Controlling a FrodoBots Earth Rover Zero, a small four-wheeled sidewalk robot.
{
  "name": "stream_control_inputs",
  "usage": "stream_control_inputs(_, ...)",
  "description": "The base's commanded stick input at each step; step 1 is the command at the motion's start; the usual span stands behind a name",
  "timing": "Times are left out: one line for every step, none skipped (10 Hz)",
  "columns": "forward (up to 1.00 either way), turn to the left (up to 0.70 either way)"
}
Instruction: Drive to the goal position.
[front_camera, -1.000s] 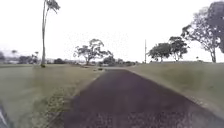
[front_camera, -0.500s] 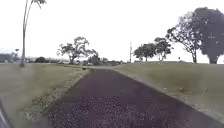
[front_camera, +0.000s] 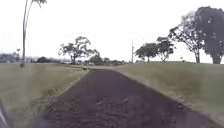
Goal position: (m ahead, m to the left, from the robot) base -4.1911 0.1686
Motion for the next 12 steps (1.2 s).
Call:
stream_control_inputs(1.0,0.0)
stream_control_inputs(1.0,0.08)
stream_control_inputs(1.0,0.25)
stream_control_inputs(1.0,0.38)
stream_control_inputs(1.0,0.22)
stream_control_inputs(1.0,0.05)
stream_control_inputs(1.0,0.0)
stream_control_inputs(1.0,0.0)
stream_control_inputs(1.0,0.0)
stream_control_inputs(1.0,0.0)
stream_control_inputs(1.0,0.05)
stream_control_inputs(1.0,0.18)
